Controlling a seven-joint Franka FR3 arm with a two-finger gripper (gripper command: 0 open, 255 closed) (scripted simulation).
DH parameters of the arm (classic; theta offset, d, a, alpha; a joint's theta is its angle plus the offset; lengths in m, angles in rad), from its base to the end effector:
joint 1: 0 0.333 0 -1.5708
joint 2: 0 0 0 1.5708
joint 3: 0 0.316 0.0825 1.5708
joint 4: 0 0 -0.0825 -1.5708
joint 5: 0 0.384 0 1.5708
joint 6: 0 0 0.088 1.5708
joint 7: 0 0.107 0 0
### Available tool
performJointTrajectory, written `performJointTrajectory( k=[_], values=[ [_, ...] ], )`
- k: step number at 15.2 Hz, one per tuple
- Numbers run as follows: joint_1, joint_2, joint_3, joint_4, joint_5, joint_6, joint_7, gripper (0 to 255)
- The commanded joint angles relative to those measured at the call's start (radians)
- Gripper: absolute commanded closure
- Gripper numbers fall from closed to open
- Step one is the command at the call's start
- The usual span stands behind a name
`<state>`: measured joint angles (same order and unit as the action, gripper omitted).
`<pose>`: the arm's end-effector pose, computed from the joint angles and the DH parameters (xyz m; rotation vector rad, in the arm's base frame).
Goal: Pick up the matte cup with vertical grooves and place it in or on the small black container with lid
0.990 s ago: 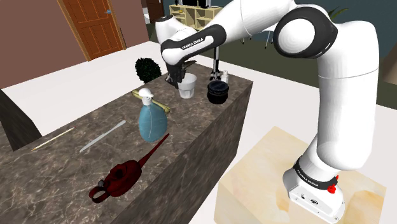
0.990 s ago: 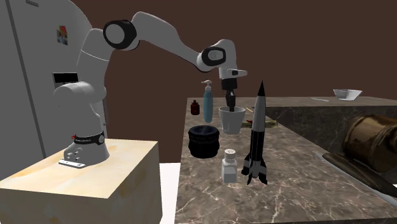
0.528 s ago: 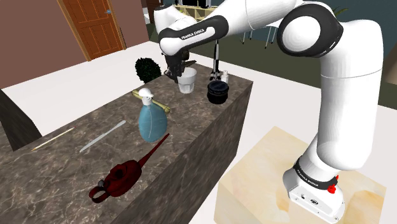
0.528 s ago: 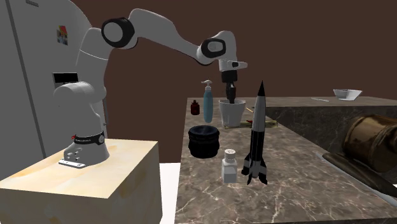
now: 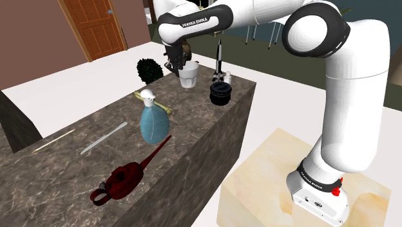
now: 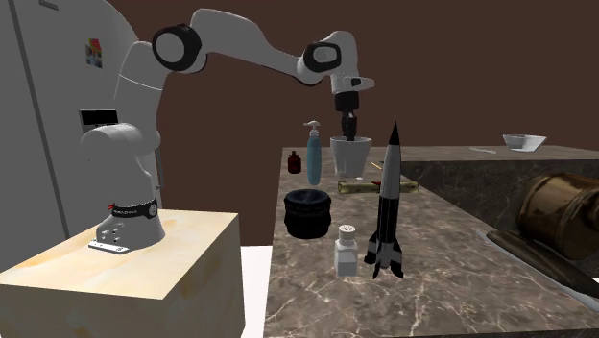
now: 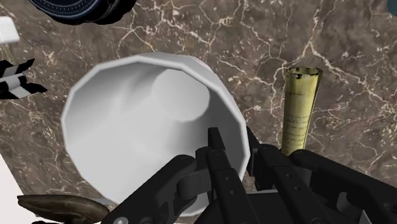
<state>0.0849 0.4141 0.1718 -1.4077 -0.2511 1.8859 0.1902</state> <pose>0.6763 0.1379 0.4769 2.9789 0.1781 0.1598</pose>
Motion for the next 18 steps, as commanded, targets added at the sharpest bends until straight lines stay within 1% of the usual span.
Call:
performJointTrajectory(
  k=[1,9,13,18],
  values=[
    [0.002,-0.002,0.001,0.024,0.002,-0.025,-0.004,255],
    [0.008,0.004,0.002,0.131,0.006,-0.125,-0.022,255],
    [-0.052,-0.151,-0.008,-0.072,0.036,-0.064,-0.075,255],
    [-0.114,-0.315,-0.036,-0.265,0.072,-0.019,-0.160,255]
  ],
)
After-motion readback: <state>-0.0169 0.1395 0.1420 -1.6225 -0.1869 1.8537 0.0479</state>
